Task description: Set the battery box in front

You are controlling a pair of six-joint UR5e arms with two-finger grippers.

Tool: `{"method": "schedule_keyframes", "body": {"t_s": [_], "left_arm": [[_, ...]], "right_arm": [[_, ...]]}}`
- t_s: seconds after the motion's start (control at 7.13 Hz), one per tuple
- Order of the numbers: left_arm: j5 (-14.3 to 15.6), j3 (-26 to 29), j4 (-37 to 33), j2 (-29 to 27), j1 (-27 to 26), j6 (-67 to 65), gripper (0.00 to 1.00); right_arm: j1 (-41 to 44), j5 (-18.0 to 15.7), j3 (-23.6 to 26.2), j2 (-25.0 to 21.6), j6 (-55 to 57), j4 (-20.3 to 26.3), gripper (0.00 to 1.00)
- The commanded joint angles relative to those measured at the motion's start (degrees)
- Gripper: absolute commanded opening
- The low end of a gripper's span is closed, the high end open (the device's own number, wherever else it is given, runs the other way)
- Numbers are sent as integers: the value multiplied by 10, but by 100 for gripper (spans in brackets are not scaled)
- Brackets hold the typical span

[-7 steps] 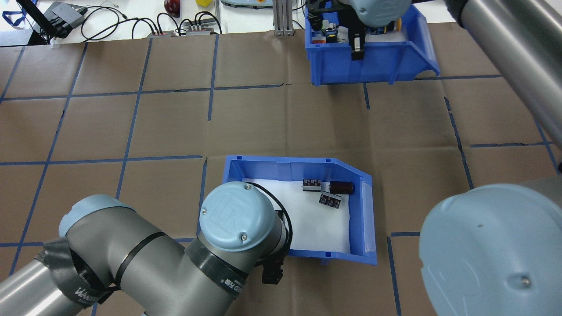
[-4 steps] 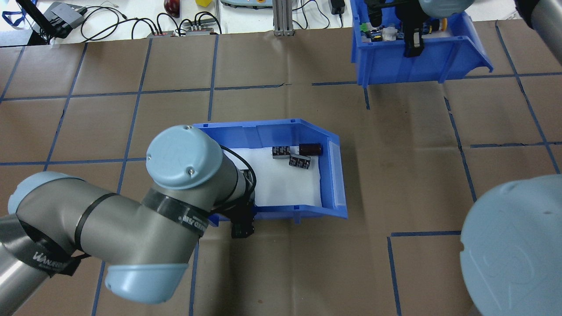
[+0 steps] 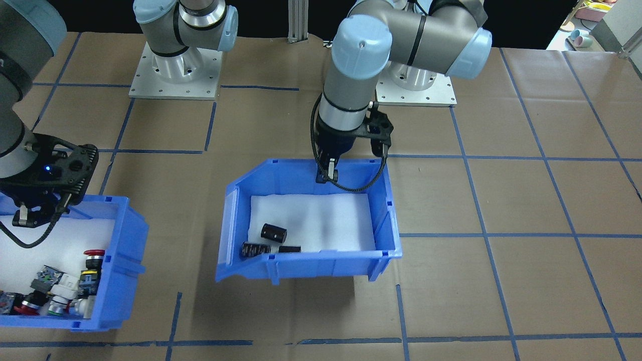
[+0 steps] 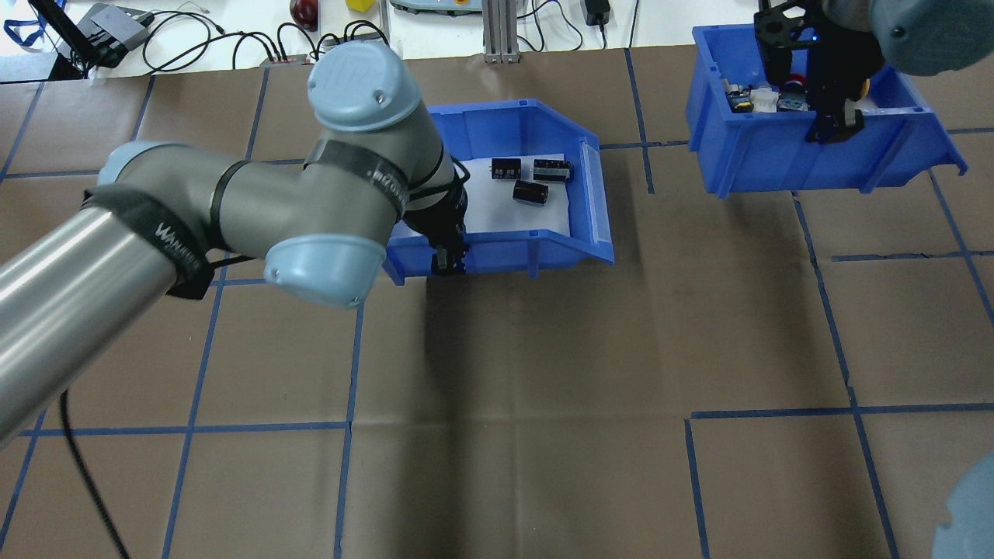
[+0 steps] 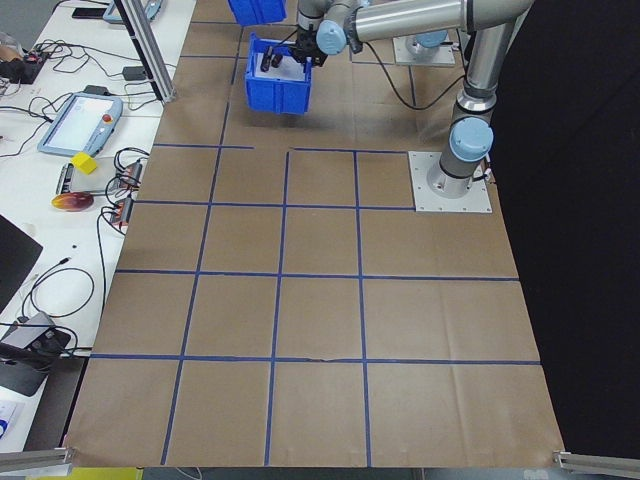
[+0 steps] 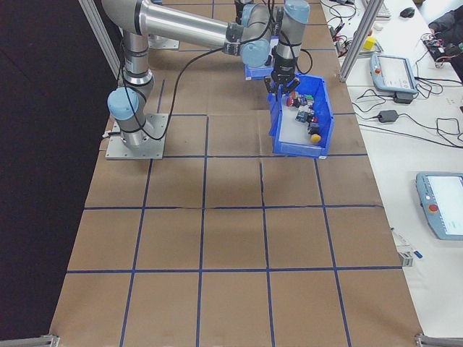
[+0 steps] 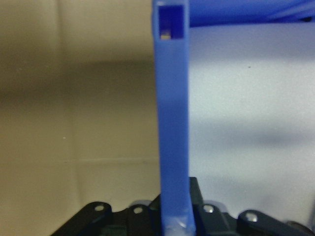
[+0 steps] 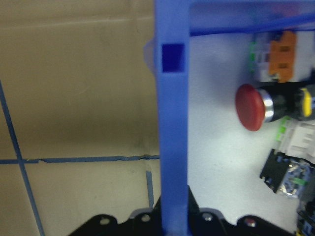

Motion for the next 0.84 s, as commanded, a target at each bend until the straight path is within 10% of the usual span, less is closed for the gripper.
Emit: {"method": "schedule_keyframes", "body": {"t_s": [0.0, 0.42, 0.7], "left_arm": [[-5, 165, 3, -159, -6, -4, 1], [-4, 212, -5, -201, -12, -10, 4], [19, 210, -26, -191, -10, -11, 63]], "right_arm": [[-58, 12, 77, -64, -66, -17, 5], [-65, 25, 165, -112, -68, -53, 5], [-63, 26, 183, -128, -68, -54, 5]]}}
